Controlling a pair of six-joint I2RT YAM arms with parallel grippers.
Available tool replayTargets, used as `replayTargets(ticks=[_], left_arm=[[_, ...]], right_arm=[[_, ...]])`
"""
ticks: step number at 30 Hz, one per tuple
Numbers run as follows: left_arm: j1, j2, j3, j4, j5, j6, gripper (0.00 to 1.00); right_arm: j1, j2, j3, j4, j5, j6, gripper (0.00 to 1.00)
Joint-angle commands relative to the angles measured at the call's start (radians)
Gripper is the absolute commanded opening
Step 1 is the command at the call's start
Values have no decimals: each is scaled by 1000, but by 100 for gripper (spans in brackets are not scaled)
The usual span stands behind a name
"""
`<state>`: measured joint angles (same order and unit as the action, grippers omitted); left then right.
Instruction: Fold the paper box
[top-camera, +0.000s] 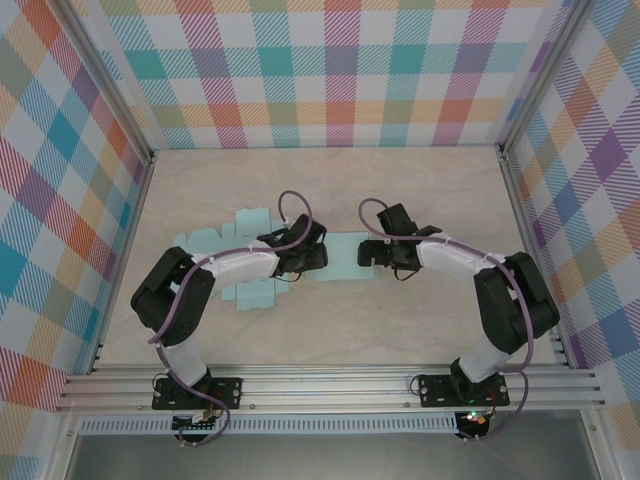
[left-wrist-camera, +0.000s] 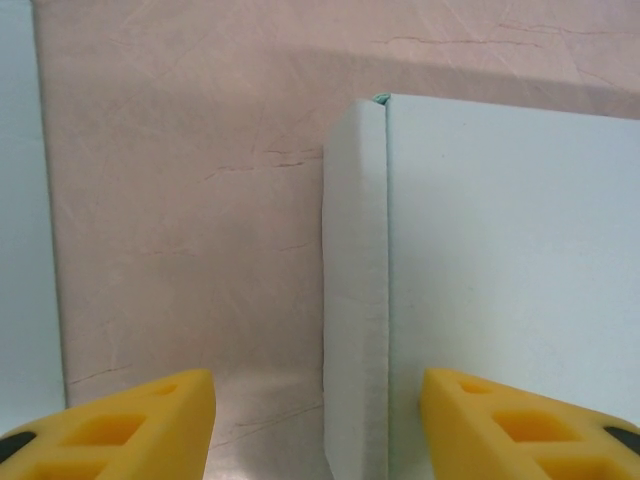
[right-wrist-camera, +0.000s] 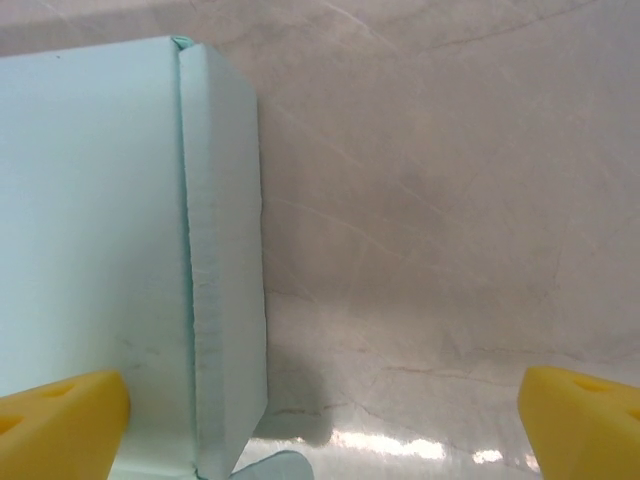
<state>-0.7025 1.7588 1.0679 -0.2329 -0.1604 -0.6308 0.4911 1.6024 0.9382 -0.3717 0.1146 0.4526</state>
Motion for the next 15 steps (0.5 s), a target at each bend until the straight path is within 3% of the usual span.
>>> replayTargets(ticks=[1,6,15], left_arm=[[15,-30,8,4,39,33,55],[38,-73,33,21,63,51,55],[98,31,78,61,186,50,47]], right_arm=[[-5,-88,-15,-29,-28,19,100],[-38,-180,-38,-5,-89,44,100],[-175,-174,-136,189,-363,118,100]])
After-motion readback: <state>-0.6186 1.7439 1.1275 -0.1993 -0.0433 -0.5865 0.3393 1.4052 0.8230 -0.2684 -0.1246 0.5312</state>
